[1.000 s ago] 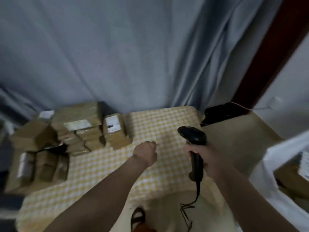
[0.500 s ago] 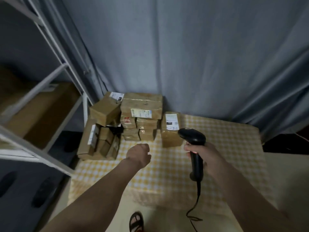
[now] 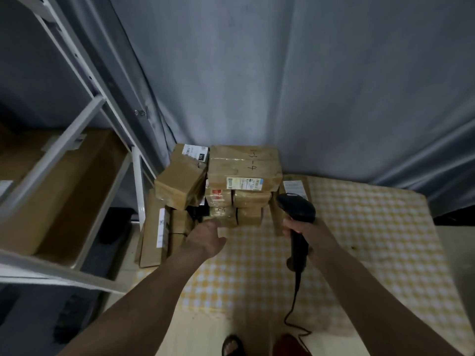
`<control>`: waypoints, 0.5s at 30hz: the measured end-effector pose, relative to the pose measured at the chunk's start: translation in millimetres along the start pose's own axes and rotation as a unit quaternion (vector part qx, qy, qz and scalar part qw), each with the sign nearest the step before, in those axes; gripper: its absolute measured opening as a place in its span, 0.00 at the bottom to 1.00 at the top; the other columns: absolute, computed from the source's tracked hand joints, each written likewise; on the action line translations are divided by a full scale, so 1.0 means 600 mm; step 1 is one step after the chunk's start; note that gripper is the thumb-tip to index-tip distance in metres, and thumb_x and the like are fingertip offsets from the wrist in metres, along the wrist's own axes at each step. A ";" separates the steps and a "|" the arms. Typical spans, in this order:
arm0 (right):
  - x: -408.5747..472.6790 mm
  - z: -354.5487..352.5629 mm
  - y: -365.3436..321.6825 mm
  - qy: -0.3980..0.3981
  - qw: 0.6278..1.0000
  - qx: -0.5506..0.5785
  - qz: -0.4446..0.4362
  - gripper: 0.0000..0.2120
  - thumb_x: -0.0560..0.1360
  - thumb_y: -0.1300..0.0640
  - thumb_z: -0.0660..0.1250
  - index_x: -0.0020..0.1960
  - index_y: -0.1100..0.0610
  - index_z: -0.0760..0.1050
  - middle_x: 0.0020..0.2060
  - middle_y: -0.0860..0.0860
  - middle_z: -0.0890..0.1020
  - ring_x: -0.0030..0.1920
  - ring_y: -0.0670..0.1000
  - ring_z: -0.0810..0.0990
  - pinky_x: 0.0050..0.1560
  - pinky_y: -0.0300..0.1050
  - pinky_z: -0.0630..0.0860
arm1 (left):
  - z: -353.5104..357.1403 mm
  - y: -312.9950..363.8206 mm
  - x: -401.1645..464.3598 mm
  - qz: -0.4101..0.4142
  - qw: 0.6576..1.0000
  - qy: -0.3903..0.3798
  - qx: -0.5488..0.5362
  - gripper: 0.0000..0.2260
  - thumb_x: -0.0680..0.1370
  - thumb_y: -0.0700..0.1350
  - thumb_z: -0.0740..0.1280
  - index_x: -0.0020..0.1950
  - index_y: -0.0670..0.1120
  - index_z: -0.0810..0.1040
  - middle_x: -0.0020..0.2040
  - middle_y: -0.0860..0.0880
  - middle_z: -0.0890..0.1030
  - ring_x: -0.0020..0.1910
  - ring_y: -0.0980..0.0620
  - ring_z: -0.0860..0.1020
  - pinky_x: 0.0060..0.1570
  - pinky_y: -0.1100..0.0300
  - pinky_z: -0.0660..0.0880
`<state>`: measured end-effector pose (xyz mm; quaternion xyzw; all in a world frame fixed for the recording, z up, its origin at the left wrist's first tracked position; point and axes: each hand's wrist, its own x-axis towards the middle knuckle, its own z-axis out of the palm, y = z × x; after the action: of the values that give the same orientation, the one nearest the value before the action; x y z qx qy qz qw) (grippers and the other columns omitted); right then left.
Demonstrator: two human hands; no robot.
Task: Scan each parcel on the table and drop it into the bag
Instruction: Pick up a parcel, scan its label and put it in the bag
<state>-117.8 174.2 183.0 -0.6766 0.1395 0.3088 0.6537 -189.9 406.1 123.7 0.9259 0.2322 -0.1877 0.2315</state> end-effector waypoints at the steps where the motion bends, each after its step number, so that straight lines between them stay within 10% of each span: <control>1: 0.010 0.005 -0.005 0.003 1.000 0.003 -0.002 0.04 0.70 0.64 0.72 0.44 0.60 0.79 0.39 0.57 0.79 0.42 0.56 0.77 0.46 0.47 0.73 | -0.006 -0.001 0.012 0.001 1.000 0.001 -0.003 0.23 0.79 0.50 0.66 0.72 0.47 0.68 0.68 0.46 0.73 0.66 0.47 0.73 0.60 0.57 0.73; 15: 0.267 0.032 -0.100 0.014 0.999 0.011 0.029 0.08 0.72 0.59 0.72 0.47 0.50 0.75 0.45 0.51 0.79 0.46 0.50 0.77 0.50 0.49 0.72 | -0.054 0.023 0.224 -0.082 0.987 0.056 -0.129 0.36 0.72 0.48 0.74 0.75 0.46 0.61 0.71 0.45 0.66 0.70 0.45 0.66 0.68 0.50 0.67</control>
<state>36.5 233.5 135.4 -0.6695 0.1720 0.3167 0.6495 -64.6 458.1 94.2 0.8750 0.3423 -0.1226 0.3197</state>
